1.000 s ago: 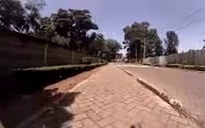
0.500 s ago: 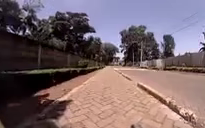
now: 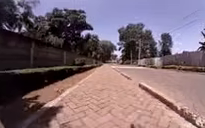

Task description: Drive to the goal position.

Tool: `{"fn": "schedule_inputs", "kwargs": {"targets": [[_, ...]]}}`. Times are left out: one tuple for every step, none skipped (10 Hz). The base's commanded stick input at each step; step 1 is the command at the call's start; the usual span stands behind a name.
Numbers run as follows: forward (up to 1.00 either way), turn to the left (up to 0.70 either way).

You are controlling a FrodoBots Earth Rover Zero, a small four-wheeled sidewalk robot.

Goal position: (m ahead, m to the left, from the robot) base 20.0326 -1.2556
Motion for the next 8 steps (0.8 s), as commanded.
{"fn": "schedule_inputs", "kwargs": {"targets": [[0.70, 0.00], [0.70, 0.00], [0.70, 0.00], [0.70, 0.00], [0.70, 0.00], [0.70, 0.00], [0.70, 0.00], [0.70, 0.00]]}}
